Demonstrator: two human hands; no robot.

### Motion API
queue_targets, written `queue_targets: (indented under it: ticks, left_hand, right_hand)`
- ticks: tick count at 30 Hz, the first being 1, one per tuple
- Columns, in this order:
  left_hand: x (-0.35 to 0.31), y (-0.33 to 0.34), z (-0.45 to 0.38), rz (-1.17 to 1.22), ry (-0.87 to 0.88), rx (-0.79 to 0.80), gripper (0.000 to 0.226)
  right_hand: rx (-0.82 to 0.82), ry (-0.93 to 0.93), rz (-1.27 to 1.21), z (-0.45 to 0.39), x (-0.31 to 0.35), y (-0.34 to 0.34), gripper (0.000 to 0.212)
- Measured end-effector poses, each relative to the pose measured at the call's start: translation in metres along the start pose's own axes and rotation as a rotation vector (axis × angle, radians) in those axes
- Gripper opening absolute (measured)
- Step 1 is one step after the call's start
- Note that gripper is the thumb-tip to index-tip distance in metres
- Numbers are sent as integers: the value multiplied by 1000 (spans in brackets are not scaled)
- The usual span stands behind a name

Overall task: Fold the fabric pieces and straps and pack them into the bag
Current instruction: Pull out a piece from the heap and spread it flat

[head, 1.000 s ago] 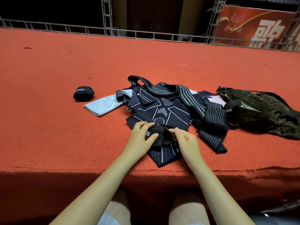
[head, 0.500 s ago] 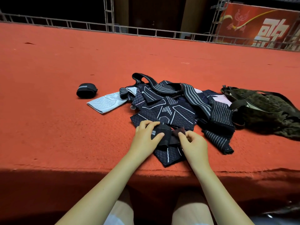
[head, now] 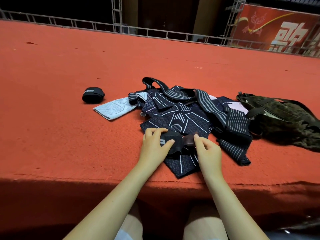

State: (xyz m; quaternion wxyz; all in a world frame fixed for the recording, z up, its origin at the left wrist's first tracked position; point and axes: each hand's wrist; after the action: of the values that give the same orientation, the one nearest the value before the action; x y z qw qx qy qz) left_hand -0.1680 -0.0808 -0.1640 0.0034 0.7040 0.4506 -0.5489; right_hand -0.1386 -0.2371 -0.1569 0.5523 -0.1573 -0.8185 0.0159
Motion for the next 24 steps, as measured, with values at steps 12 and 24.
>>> queue_targets:
  ticks: [12, 24]
  left_hand:
    - [4, 0, -1, 81, -18, -51, 34]
    - [5, -1, -3, 112, -28, -72, 26]
  right_hand:
    - [121, -151, -1, -2, 3, 8, 14]
    - [224, -245, 93, -2, 3, 18, 19]
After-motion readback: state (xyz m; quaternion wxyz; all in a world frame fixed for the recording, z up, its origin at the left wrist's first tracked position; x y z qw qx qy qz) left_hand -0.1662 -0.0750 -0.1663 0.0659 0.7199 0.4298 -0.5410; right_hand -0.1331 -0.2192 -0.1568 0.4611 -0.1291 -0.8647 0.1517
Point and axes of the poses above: each hand's wrist, its own z-axis away from the middle knuckle, its own y-axis out of the palm, x = y × z, and after that the axes turned 10 degrees about -x, right-handed
